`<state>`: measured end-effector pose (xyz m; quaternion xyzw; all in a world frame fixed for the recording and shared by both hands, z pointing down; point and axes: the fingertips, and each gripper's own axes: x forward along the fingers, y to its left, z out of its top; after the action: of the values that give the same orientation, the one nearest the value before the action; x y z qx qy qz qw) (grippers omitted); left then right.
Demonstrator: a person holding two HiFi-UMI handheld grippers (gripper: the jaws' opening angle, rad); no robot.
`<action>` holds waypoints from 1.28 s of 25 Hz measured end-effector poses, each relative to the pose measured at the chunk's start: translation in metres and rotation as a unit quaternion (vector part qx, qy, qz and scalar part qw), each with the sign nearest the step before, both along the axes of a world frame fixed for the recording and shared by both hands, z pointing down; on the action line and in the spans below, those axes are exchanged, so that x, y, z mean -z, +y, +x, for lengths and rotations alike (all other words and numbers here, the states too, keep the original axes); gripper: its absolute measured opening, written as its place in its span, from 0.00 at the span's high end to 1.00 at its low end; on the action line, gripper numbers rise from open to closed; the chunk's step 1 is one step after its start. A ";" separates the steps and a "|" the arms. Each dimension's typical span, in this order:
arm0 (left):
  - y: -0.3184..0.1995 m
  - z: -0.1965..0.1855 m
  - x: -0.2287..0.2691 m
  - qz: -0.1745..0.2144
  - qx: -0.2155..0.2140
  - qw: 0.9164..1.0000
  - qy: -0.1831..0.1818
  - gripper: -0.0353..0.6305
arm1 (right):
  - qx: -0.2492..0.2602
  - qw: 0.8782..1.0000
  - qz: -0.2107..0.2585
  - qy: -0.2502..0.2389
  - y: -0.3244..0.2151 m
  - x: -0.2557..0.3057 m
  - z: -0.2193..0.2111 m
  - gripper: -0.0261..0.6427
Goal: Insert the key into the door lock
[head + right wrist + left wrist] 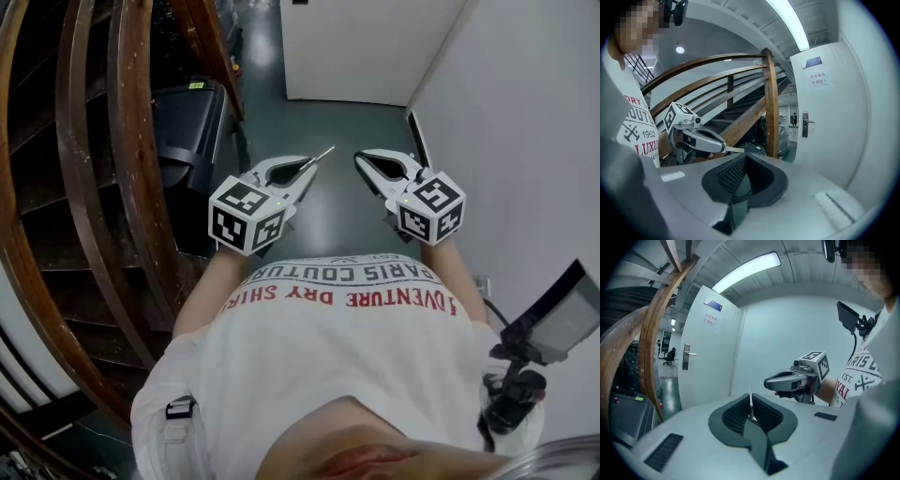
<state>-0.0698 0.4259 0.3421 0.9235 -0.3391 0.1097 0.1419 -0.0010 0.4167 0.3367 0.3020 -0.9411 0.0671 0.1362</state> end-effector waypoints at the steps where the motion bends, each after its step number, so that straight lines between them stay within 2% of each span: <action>1: 0.000 0.000 0.000 0.001 0.000 1.000 0.001 0.91 | -0.001 1.000 0.000 -0.002 0.000 0.000 0.000 0.96; 11: -0.010 -0.002 0.010 0.011 0.002 1.000 0.008 0.91 | -0.007 1.000 0.010 0.002 -0.008 0.010 0.004 0.96; 18: -0.039 0.017 -0.028 -0.005 -0.010 1.000 -0.005 0.91 | -0.015 1.000 -0.009 -0.010 -0.038 -0.032 0.021 0.96; 24: -0.125 0.022 -0.050 -0.041 0.002 0.999 -0.010 0.91 | -0.011 0.999 -0.043 -0.023 -0.133 -0.054 0.028 0.96; 32: -0.318 0.053 -0.067 -0.072 0.030 0.997 -0.010 0.91 | 0.002 0.997 -0.068 -0.028 -0.330 -0.069 0.065 0.96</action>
<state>-0.0169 0.1081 0.4090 0.8989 -0.3596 0.1392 0.2082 0.0639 0.0862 0.4061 0.2881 -0.9384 0.1394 0.1302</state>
